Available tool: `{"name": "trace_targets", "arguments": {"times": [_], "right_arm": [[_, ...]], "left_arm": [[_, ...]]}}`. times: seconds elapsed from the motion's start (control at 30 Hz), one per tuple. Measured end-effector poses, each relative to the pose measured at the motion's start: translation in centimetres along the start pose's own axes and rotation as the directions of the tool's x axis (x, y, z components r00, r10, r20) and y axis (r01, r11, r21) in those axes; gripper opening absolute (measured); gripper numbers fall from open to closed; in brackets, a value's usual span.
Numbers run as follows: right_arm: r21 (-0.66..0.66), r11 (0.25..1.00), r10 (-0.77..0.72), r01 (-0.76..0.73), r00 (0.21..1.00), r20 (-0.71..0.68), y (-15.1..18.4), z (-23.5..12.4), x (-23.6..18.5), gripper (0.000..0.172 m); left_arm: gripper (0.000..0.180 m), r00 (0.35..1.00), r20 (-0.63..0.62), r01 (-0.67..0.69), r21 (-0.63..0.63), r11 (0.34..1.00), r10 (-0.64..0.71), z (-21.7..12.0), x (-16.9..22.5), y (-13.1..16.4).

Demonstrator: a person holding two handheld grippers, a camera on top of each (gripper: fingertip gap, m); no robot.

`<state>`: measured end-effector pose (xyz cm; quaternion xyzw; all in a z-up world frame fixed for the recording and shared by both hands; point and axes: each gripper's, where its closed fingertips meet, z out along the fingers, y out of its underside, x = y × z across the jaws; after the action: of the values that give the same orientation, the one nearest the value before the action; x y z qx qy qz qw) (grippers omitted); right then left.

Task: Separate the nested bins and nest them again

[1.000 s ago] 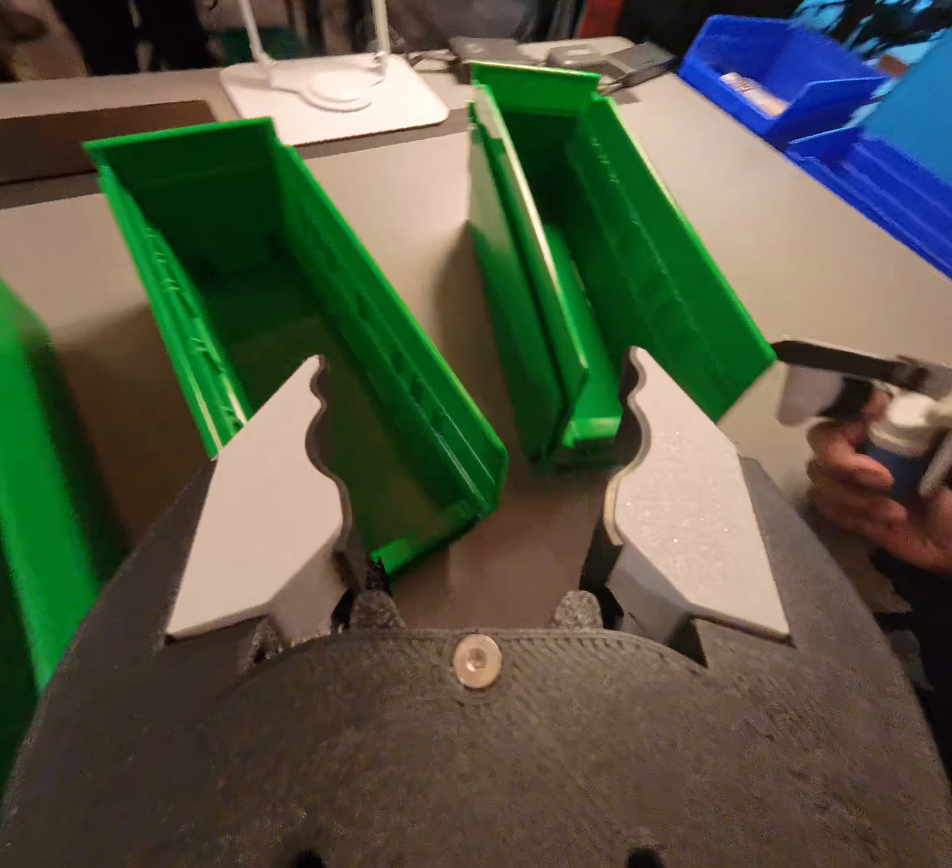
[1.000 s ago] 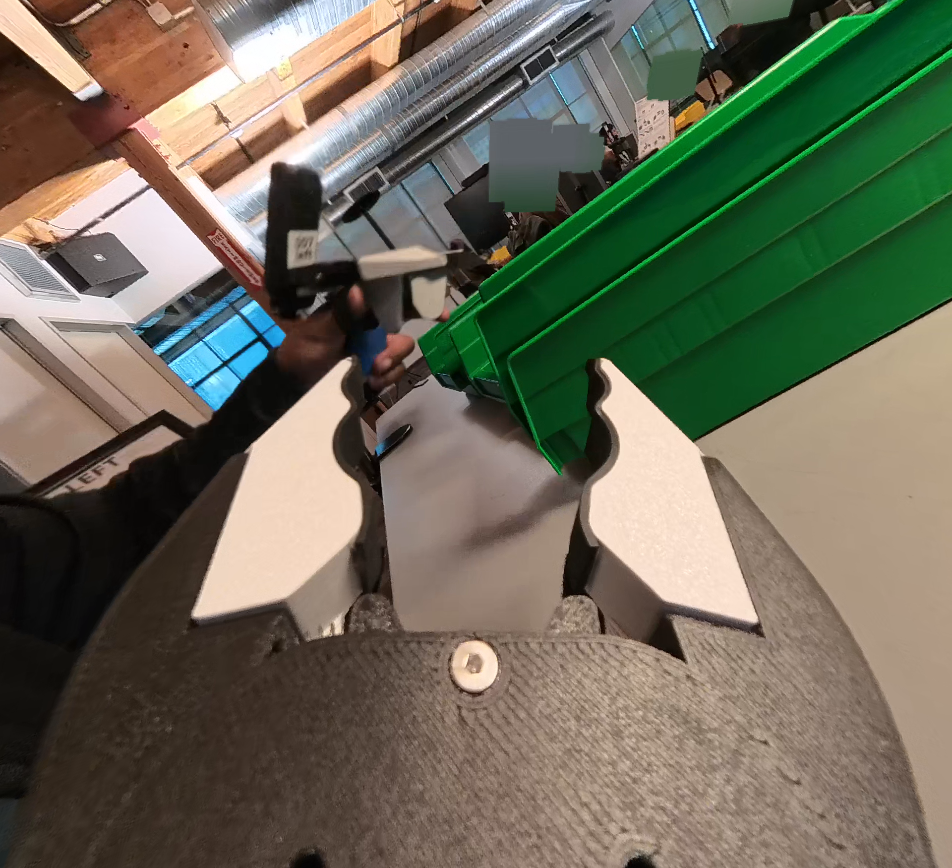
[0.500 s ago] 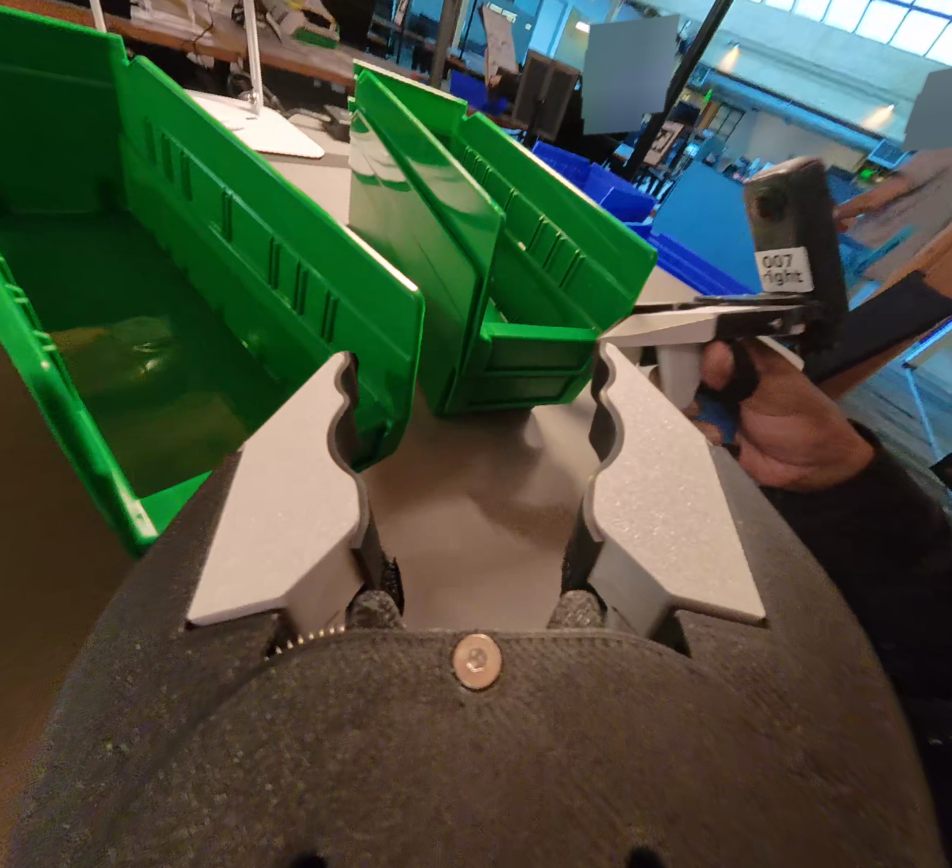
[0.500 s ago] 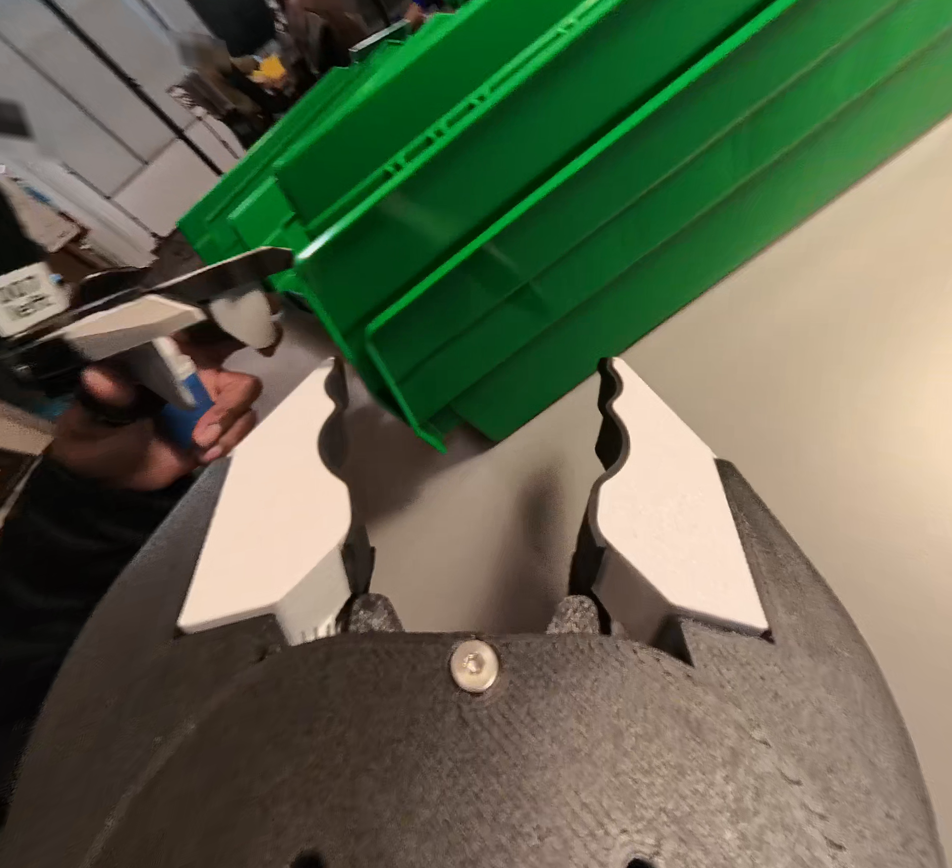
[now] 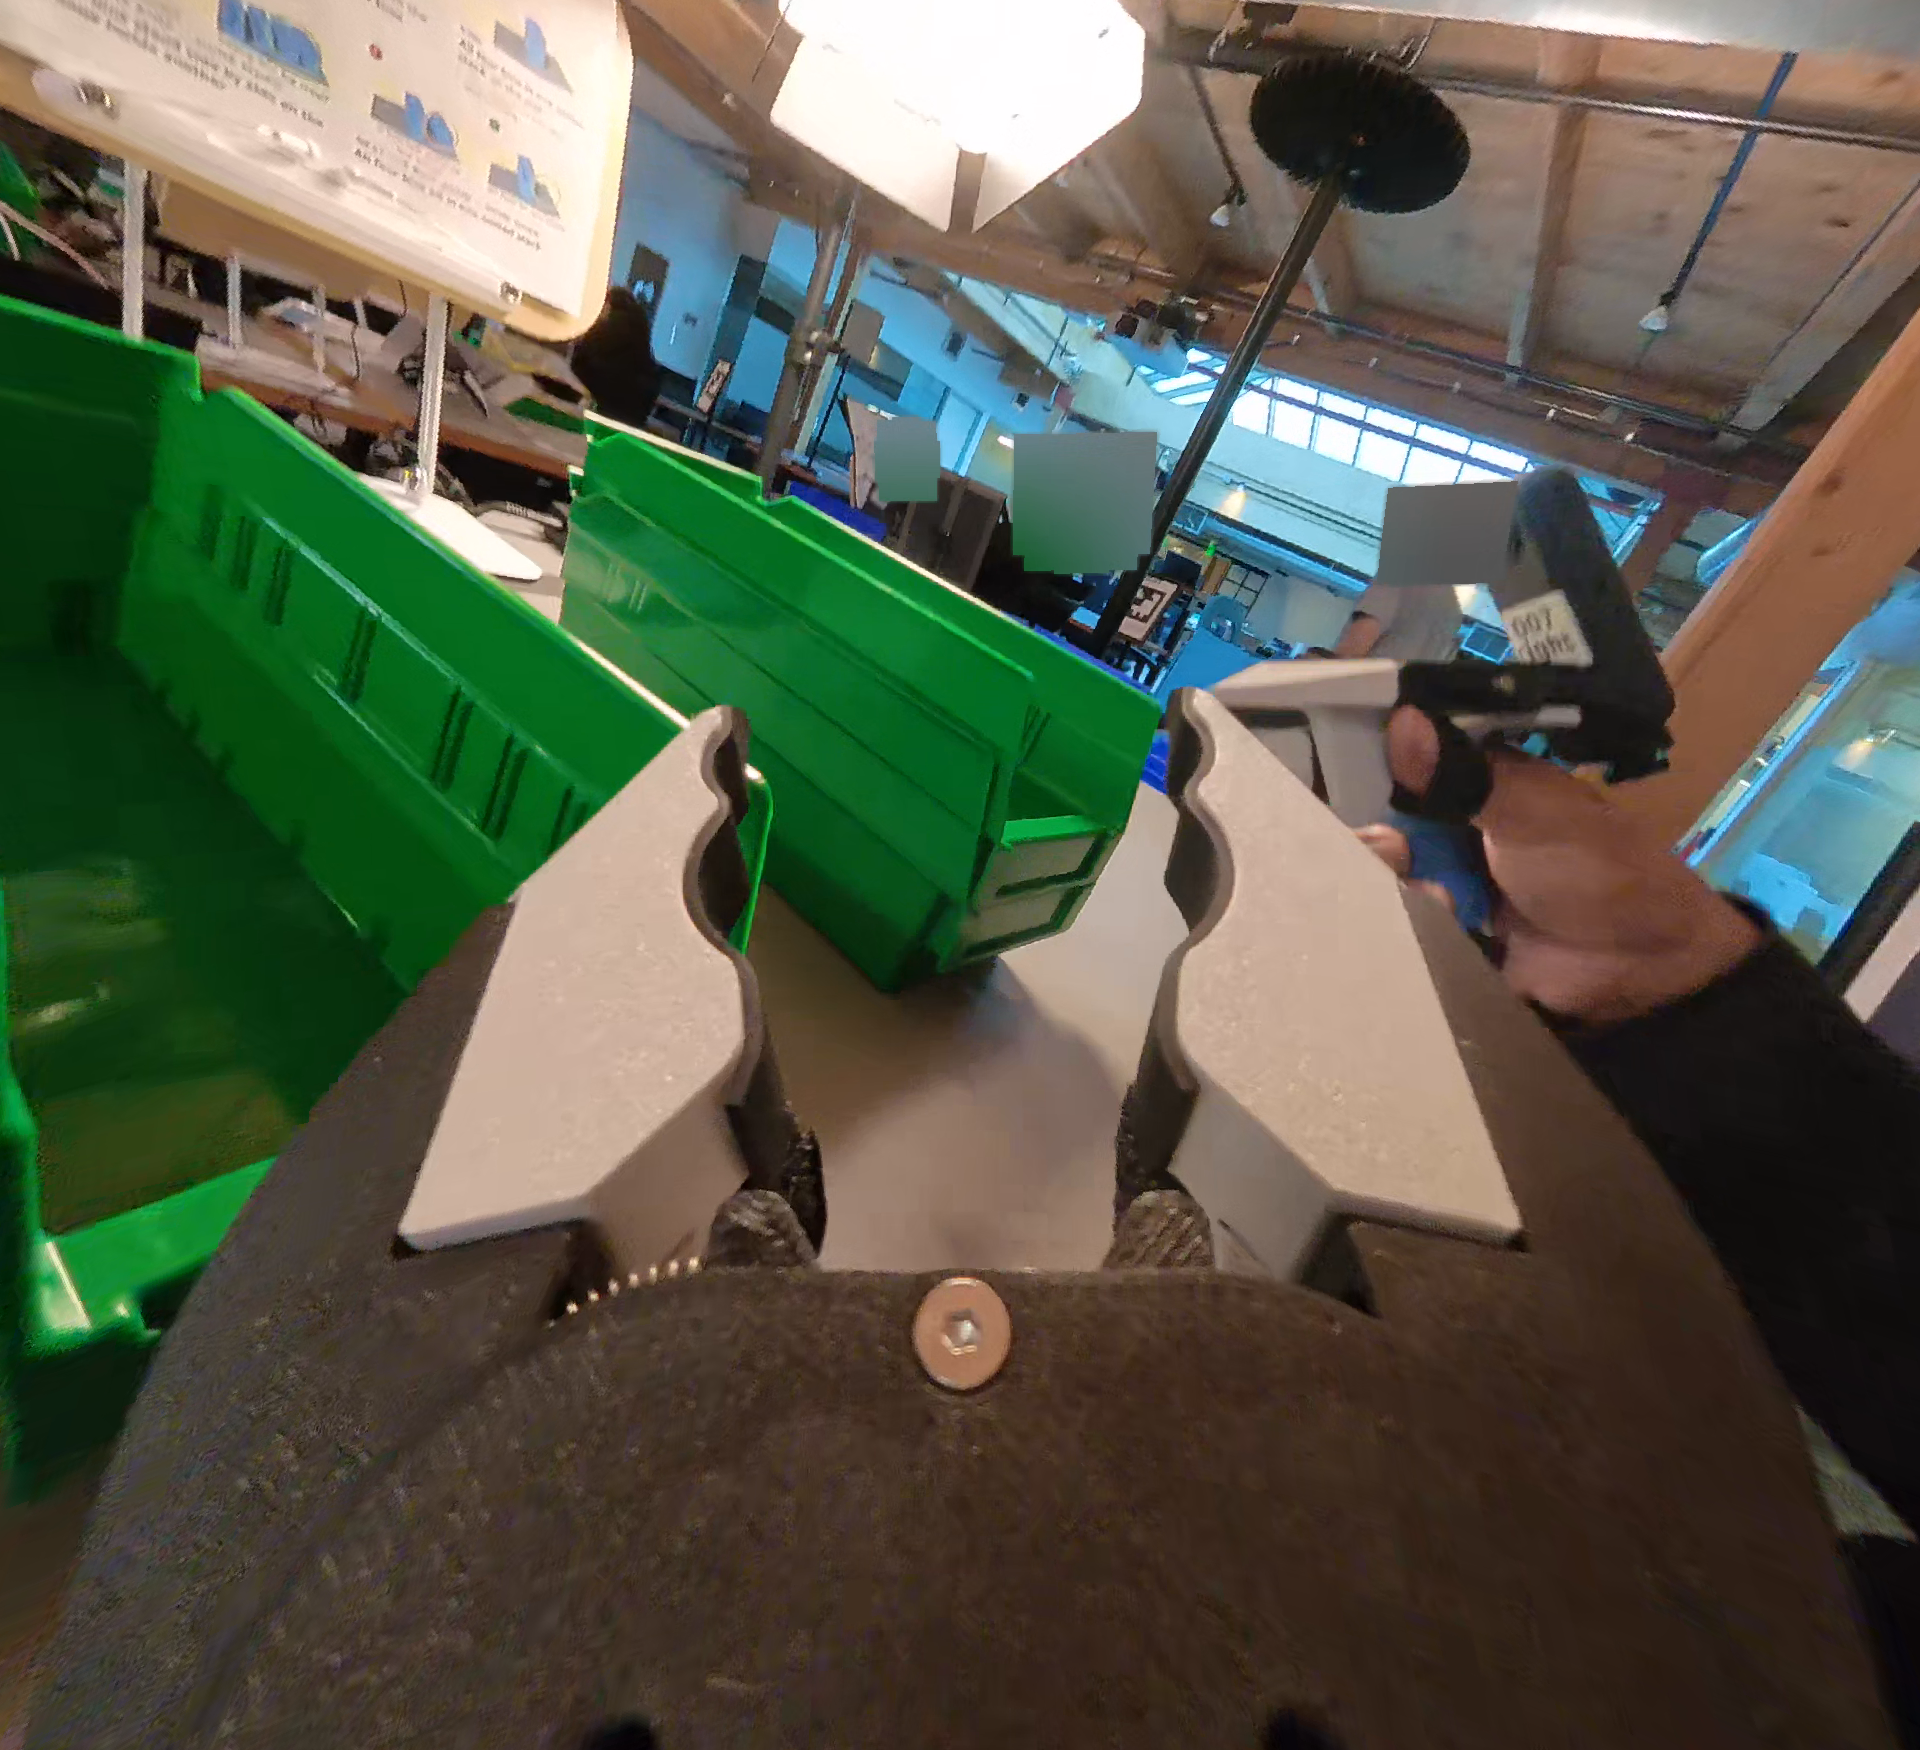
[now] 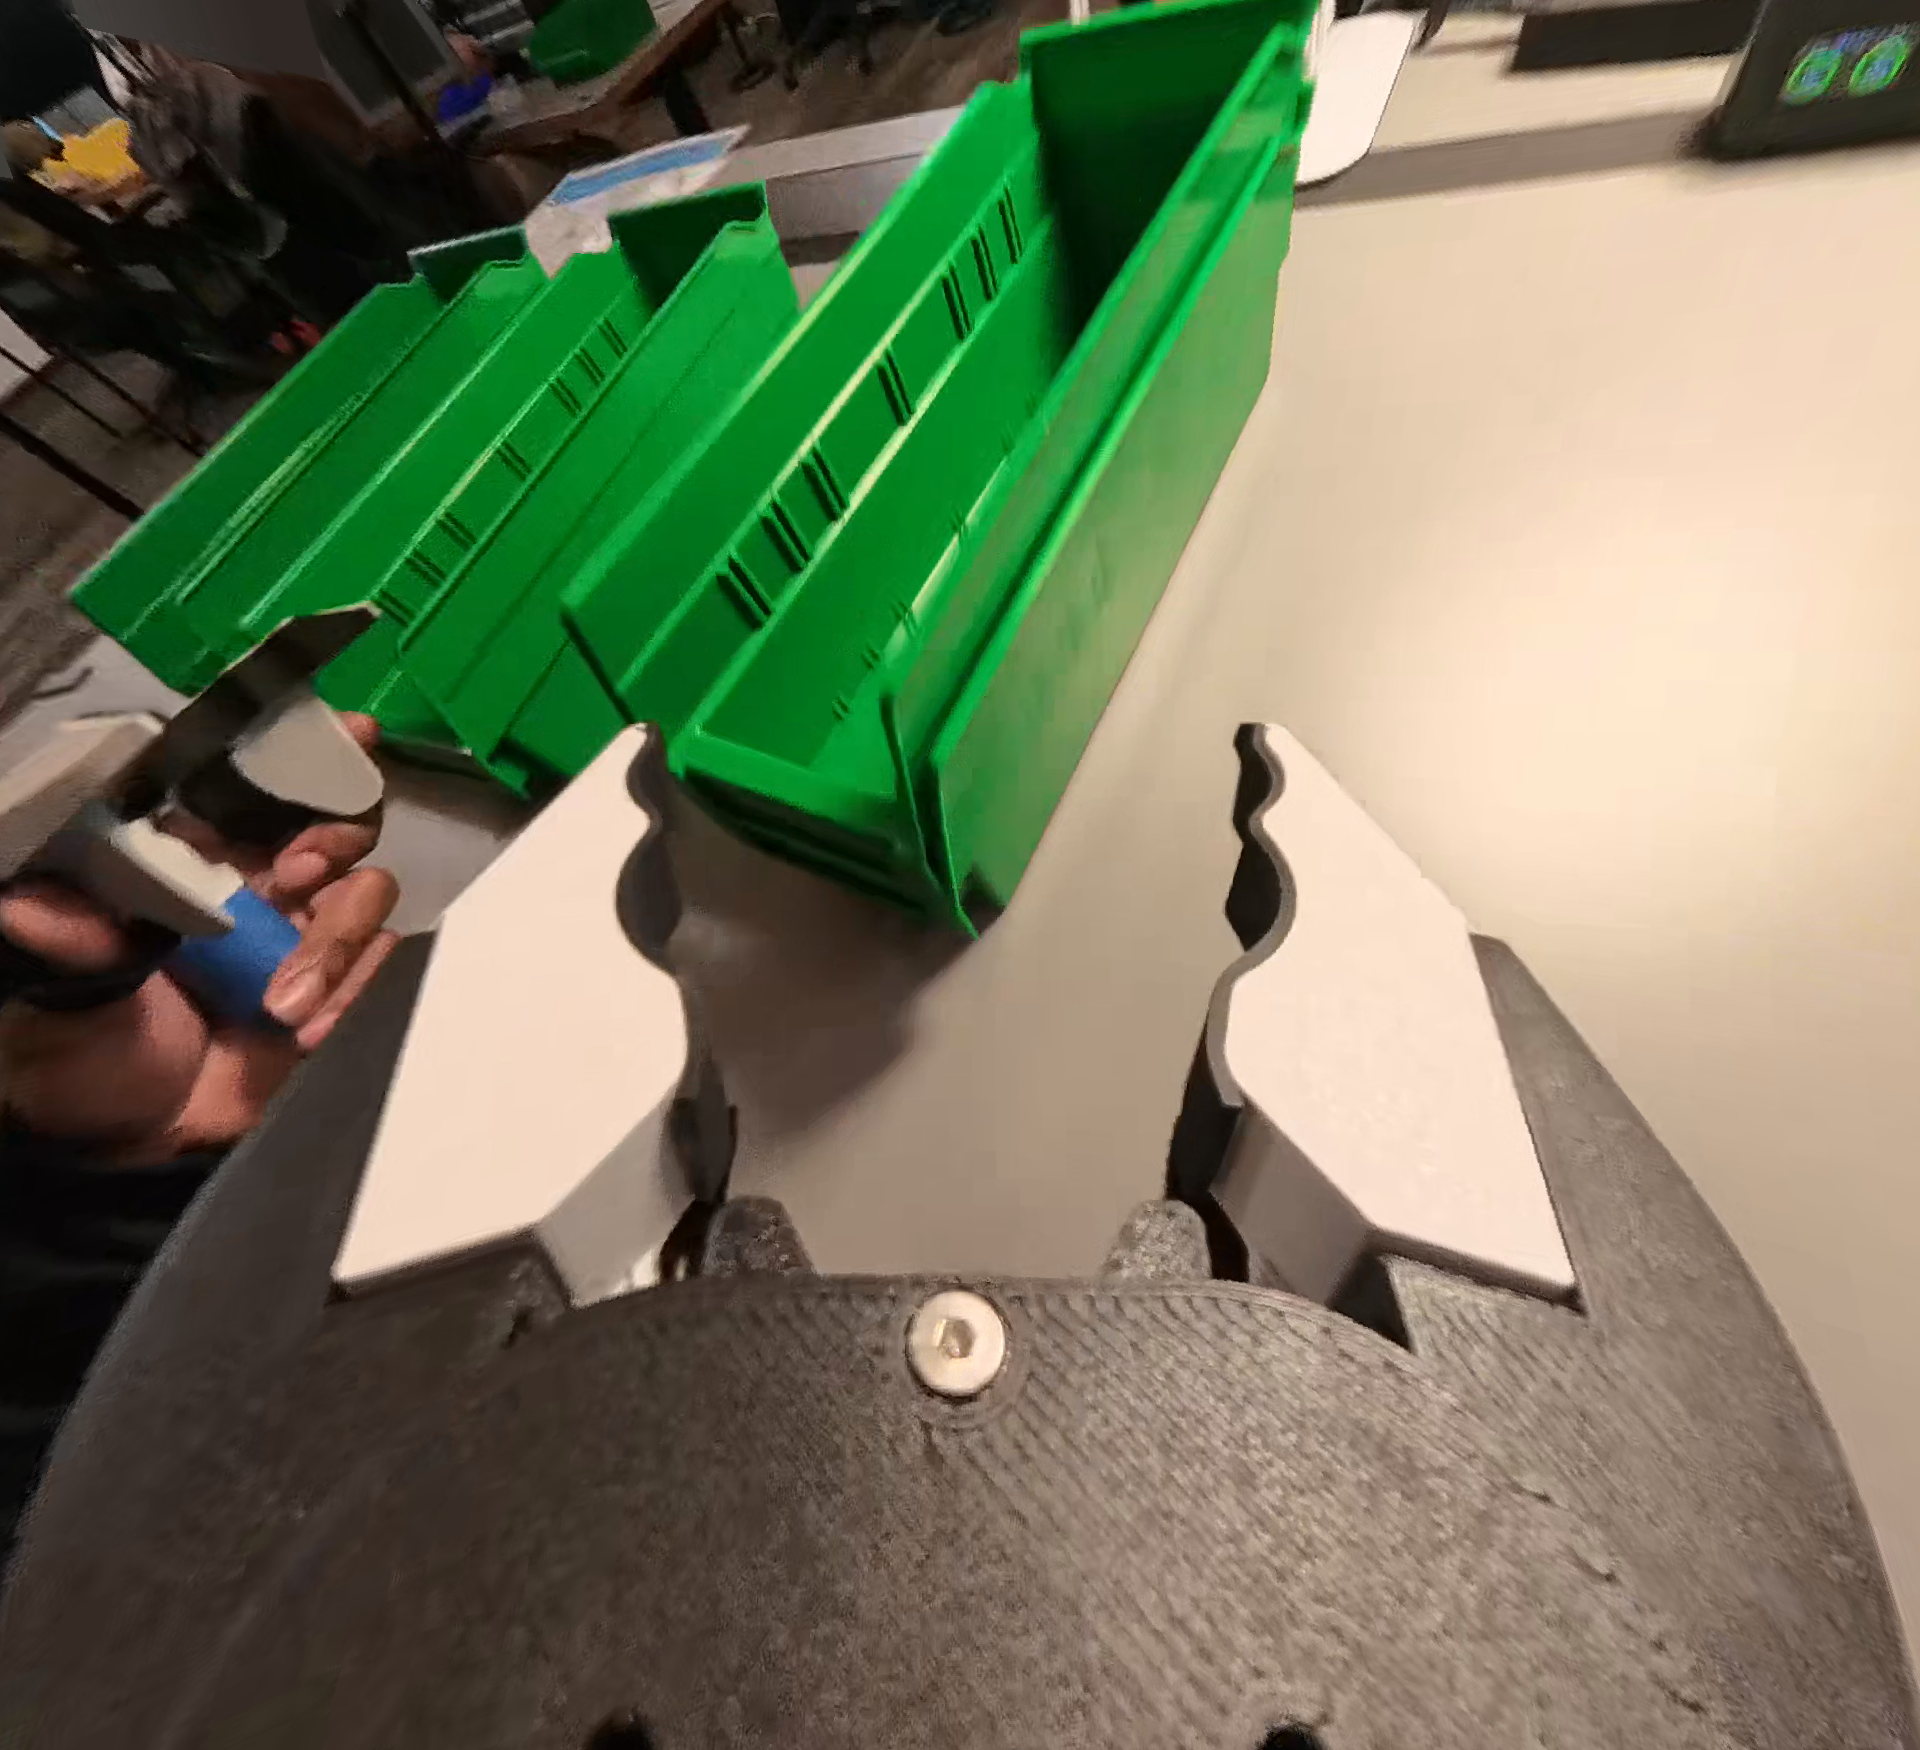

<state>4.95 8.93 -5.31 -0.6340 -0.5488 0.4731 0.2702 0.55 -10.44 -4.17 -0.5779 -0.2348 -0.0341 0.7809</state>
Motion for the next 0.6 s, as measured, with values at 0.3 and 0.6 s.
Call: {"name": "trace_targets", "arguments": {"times": [0.3,0.6], "right_arm": [[-0.363,0.931,-0.037,0.038,0.999,0.009,-5.1,8.9,-2.3,0.157],[-0.638,0.770,-0.093,0.009,0.991,-0.099,-3.9,13.8,-0.3,0.158]], "left_arm": [[0.078,0.998,-0.058,0.041,0.069,0.997,-0.037,-1.3,0.7,-0.9],[0.077,0.993,-0.088,0.085,0.086,0.993,-0.078,-1.6,0.6,-1.1]]}}
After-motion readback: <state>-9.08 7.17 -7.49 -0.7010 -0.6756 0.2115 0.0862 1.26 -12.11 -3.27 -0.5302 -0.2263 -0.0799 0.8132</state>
